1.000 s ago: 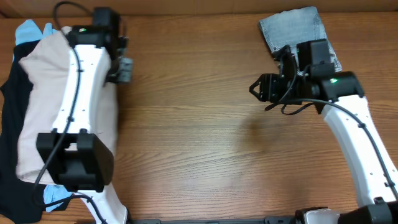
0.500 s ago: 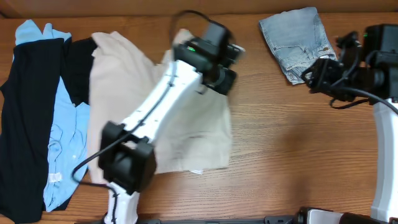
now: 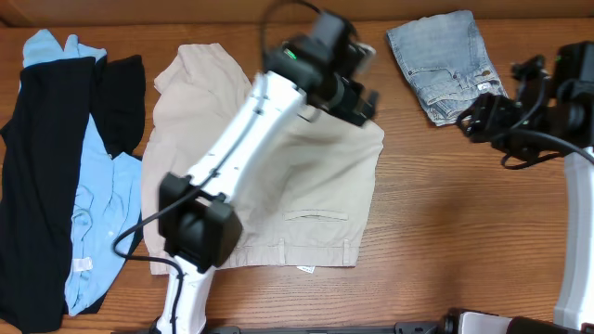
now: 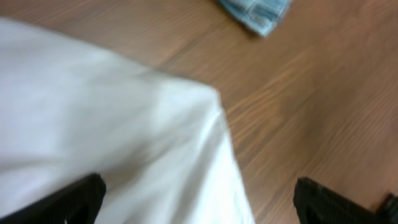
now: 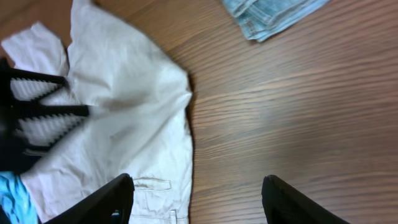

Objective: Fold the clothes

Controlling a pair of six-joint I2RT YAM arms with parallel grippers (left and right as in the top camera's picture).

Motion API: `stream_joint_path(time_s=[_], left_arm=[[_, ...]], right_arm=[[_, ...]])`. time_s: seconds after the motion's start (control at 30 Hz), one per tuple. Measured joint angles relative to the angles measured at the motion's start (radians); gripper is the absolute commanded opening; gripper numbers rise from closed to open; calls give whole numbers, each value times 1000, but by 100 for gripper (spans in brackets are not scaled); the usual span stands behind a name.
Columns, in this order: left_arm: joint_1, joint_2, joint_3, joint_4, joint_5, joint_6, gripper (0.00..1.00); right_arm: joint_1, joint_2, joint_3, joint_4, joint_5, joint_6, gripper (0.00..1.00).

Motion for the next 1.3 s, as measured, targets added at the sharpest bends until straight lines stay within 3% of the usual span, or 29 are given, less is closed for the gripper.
stream_joint_path(time_s=[0.2, 0.57, 0.77, 1.03, 1.3], left_arm=[[178, -10, 151, -184, -11, 29, 100], [400, -10, 156, -204, -47, 108, 100], [419, -9, 156, -204, -88, 127, 100], [416, -9, 156, -208, -105, 151, 100], [416, -9, 156, -234, -109, 151, 100]], right_arm=[[154, 12, -133, 87, -11, 11, 70], [503, 34, -585, 396, 10, 212, 65], [620, 34, -769, 538, 51, 337, 61], [705, 34, -879, 662, 35, 390, 54], [737, 78, -904, 689, 48, 454, 62]])
